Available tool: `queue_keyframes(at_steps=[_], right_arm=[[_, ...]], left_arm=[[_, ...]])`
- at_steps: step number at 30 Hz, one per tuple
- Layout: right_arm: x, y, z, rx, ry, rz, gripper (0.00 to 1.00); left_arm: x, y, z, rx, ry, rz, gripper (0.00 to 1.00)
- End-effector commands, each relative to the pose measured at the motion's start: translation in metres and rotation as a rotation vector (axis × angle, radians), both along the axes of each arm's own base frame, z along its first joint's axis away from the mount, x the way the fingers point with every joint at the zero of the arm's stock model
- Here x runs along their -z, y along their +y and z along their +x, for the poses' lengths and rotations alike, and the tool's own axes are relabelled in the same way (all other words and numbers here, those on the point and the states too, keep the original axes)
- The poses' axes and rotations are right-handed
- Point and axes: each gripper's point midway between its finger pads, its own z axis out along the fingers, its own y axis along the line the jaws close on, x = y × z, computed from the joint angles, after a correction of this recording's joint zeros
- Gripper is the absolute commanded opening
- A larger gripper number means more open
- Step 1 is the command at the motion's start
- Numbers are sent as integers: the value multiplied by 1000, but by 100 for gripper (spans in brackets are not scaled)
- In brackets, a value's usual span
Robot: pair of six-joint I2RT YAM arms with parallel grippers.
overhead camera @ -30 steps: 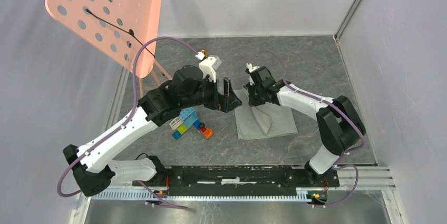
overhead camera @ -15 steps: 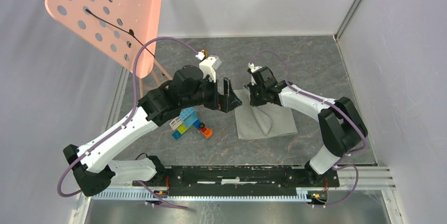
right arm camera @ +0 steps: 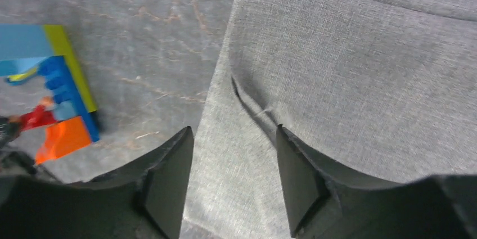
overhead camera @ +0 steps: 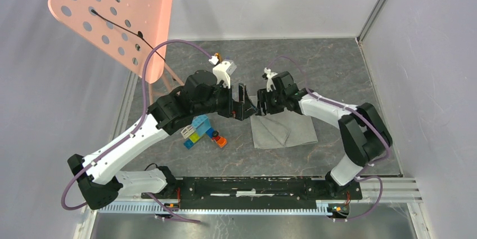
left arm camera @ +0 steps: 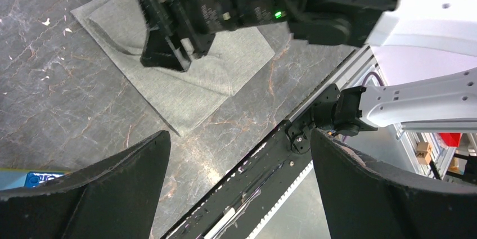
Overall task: Fold the napkin into a case and place the utensils inside
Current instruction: Fold the rectangle-folded napkin at the center of the board.
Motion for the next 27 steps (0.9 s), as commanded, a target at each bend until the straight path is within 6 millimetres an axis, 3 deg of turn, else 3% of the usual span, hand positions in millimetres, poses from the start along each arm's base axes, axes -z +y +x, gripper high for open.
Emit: queue_keyframes(at_steps=[1,4,7,11,20,23,27], right_arm=[[-78,3,12,-57,-169,218,66],[-96,-39,18,0,-230,189,74],[-74,-75,7,21,-177,187,76],[-48,-89,-20,15,-116,234,75],[5,-103,-61,26,5,269,61],[15,-102,-73,21,31,284,61],[22,-94,-88,19,50,358,60]], left_arm=[[2,5,-1,1,-17,3,100],[6,4,-1,0,-9,3,100],[13,-2,-2,13,14,-8,100],[31,-13,0,30,57,-8,100],[109,-49,24,-17,274,82,96],[118,-53,29,-31,277,85,96],[113,-50,33,-55,252,71,96]])
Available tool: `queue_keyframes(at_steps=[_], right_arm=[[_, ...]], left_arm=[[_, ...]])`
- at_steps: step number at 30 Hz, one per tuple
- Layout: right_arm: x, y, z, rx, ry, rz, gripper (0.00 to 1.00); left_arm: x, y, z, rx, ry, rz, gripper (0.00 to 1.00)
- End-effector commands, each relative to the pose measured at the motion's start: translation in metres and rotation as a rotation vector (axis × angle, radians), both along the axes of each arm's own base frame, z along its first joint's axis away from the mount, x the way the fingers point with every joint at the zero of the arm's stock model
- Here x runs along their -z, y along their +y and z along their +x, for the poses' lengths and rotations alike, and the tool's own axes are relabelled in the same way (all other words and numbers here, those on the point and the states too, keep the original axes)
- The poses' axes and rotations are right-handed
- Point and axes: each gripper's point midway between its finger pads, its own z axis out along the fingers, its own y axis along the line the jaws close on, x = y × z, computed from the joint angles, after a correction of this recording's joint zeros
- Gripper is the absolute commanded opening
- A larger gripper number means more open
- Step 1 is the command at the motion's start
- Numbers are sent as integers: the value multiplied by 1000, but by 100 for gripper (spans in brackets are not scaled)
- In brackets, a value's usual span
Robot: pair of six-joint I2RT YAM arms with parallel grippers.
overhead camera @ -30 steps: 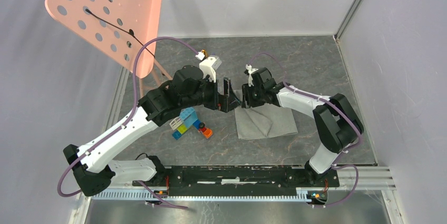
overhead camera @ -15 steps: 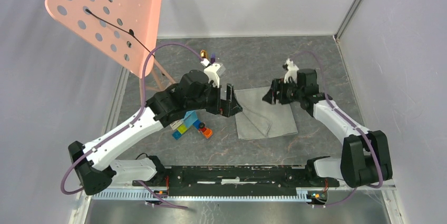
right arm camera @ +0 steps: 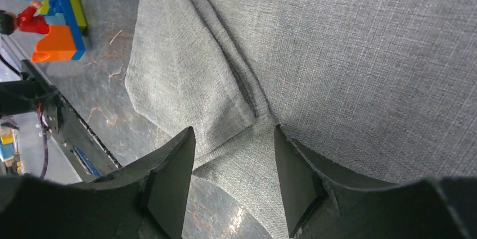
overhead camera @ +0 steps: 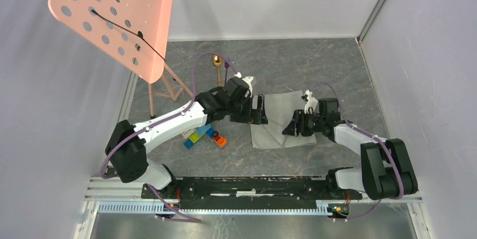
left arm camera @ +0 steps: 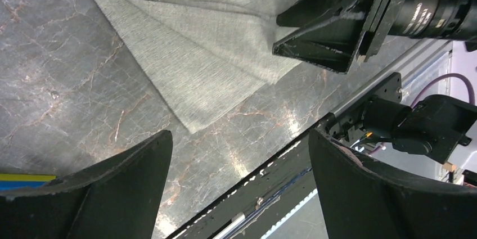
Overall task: Fold the napkin into a case and place the utensils inside
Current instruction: Fold the rectangle-folded napkin at the center of the board.
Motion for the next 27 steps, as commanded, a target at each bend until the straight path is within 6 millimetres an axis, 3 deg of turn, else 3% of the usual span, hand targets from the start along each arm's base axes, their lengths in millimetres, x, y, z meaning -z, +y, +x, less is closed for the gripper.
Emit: queue_keyframes(at_steps=[1,11,15,19,20,22,27], right_arm=[[-1,11,-10,-25,-32,93,60],[-21,47,-12,-66,-75,181,56],[-28,78,-8,-73,-78,206,56],[-67,140,-3,-145,-104,345,54],[-73,145,0,-148,-113,351,54],[-79,142,5,-142,-145,325,59],[-48,86,7,-88,-155,8,65]], left_arm=[[-34,-9,10,-45,-61,-112,96],[-57,2,9,-72,-103,-130,97],[-69,6,7,-78,-123,-147,97],[-82,17,6,-95,-160,-140,97],[-84,21,5,-100,-171,-135,97],[-88,29,4,-111,-188,-122,97],[-86,34,1,-114,-195,-119,98]])
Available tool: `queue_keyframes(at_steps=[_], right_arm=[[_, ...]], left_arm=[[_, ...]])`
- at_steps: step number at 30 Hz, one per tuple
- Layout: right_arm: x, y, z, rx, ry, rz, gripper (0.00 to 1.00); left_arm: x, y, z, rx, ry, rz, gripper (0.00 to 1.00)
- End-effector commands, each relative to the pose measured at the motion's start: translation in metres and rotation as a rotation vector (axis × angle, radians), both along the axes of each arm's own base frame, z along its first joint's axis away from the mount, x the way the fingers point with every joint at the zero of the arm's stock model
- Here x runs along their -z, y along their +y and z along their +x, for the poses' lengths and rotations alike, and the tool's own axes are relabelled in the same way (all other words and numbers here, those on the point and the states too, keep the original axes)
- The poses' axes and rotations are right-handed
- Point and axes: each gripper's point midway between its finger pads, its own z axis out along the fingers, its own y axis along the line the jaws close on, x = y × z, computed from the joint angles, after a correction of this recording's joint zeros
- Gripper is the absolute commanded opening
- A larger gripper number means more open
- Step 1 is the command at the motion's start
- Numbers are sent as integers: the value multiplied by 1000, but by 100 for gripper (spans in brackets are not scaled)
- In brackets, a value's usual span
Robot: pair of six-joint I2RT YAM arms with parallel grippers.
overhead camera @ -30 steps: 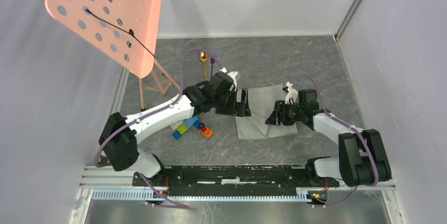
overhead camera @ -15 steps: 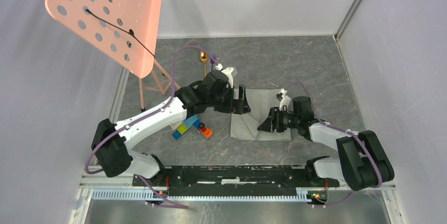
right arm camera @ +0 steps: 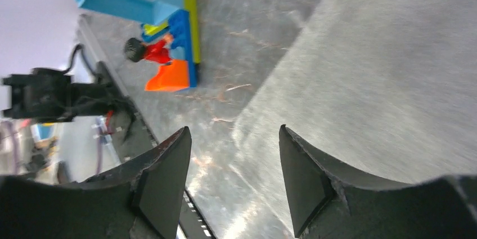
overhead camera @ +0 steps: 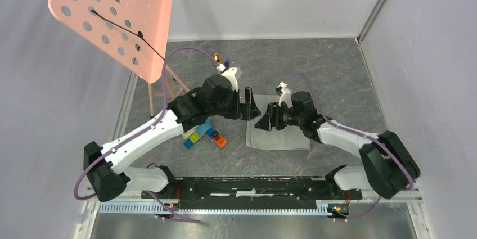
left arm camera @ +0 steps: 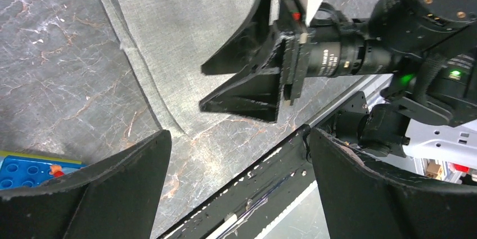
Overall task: Fold the napkin into a case and place the utensils inside
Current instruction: Fold the rectangle-folded napkin at the center of the board, then rotate the square-folded napkin at the center of the board.
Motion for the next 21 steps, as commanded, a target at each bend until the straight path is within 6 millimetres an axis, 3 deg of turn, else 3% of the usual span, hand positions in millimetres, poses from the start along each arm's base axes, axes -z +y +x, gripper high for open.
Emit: queue_keyframes(at_steps=[1,8,12,15,18,19,21], right_arm=[[19,-52,4,101,-47,-244,64],[83,-142,-39,299,76,-542,46],[106,-206,-34,516,130,-727,34],[102,-255,-9,717,118,-852,33],[66,-291,42,866,10,-1013,32],[53,-295,66,881,-45,-1034,38],[38,-274,108,757,-97,-976,41]], left_arm=[[-11,5,3,-37,-23,-24,99],[-4,-13,7,7,-1,-43,99],[5,-26,7,53,33,-41,99],[14,-35,11,73,54,-22,99],[25,-46,22,76,66,7,100],[32,-50,29,66,68,28,100],[46,-56,49,38,67,74,100]])
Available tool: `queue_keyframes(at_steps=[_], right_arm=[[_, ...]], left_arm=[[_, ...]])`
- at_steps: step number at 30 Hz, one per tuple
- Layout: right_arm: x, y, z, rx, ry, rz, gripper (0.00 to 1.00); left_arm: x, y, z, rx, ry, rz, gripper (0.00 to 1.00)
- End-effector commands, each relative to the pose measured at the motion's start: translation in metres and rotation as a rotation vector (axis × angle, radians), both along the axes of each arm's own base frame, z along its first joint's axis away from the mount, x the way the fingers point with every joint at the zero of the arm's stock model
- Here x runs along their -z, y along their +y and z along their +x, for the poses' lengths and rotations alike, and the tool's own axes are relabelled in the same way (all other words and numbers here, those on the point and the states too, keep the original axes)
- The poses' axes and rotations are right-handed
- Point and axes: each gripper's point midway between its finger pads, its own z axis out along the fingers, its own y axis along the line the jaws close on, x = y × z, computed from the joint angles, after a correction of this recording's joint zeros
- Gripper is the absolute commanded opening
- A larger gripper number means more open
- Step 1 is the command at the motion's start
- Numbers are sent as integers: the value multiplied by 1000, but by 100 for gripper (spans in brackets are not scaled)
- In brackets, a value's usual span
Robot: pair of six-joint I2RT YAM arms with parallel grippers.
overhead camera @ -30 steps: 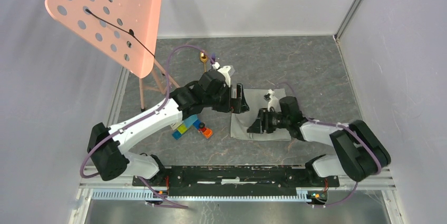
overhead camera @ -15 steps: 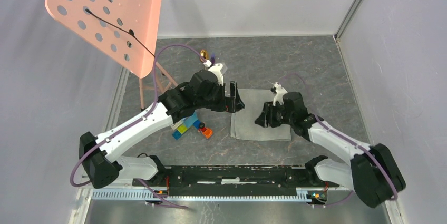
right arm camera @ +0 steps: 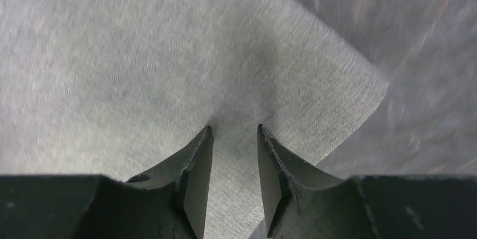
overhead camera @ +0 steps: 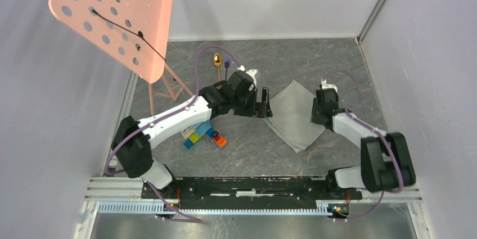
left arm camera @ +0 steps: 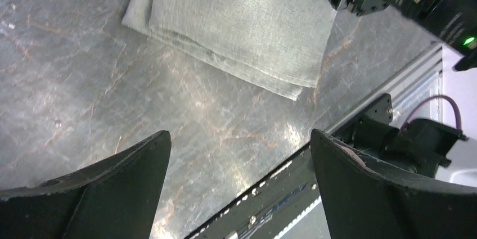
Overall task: Fold the napkin into a case and place the utensils inside
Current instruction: Rotate the square-folded napkin at the center of the board.
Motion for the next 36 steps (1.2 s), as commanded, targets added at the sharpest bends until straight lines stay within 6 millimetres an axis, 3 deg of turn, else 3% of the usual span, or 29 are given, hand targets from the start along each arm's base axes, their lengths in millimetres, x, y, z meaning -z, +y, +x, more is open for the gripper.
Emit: queue_keyframes(at_steps=[1,3,5,10,15,21,25,32,36], right_arm=[[-41,-9,72,-113,-28,-157,44],[-48,22,80,-226,-24,-32,53],[-44,37,68,-290,12,41,54],[-28,32,26,-289,22,73,59],[-5,29,7,-285,55,120,60],[5,33,11,-315,66,127,55],[9,42,16,-354,69,142,54],[3,72,27,-483,72,102,52],[-16,56,24,-421,74,17,54]], left_arm=[[2,-24,43,-22,-40,10,100],[15,-32,62,-30,-17,16,100],[34,-41,79,-20,-17,67,99],[83,-41,110,-14,-15,232,97],[114,-37,124,49,-4,295,96],[134,-42,98,102,77,215,88],[151,-29,74,60,144,196,76],[138,-11,24,-34,152,105,72],[117,-4,13,-57,127,69,75]])
